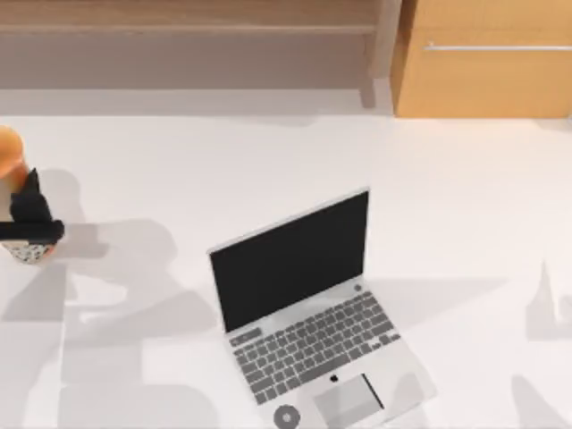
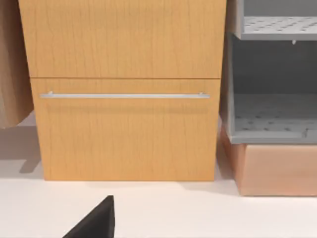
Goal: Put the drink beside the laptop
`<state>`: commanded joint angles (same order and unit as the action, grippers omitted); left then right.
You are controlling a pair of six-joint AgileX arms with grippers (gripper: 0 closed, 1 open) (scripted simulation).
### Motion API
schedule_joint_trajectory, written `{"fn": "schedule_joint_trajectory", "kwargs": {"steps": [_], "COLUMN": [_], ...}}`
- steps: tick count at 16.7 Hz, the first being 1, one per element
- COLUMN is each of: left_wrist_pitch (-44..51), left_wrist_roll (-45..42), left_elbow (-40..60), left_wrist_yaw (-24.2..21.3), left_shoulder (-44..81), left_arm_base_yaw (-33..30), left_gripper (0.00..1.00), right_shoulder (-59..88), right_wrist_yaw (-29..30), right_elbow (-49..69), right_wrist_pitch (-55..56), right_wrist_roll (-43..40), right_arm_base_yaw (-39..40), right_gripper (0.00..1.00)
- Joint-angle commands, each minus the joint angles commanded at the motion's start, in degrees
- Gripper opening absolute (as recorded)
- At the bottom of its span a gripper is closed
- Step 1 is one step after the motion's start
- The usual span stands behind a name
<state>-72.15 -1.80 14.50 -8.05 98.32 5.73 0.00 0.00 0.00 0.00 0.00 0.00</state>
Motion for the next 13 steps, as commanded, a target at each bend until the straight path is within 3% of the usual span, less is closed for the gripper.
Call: {"fn": "schedule_joint_trajectory", "kwargs": {"steps": [13], "left_wrist_pitch": [3.7], "left_wrist_roll": [-0.2], "left_elbow": [0.2], "left_wrist_yaw": [0.1], "left_shoulder": [-3.2], "left_arm_base_yaw": [0.0], "left_gripper": [0.0], "right_shoulder": [0.0], "right_wrist_yaw": [0.0], "right_elbow": [0.0], "right_wrist_pitch": [0.0], "right_wrist_roll": [0.0], "right_arm_base_yaw": [0.0], "right_gripper": [1.0]}}
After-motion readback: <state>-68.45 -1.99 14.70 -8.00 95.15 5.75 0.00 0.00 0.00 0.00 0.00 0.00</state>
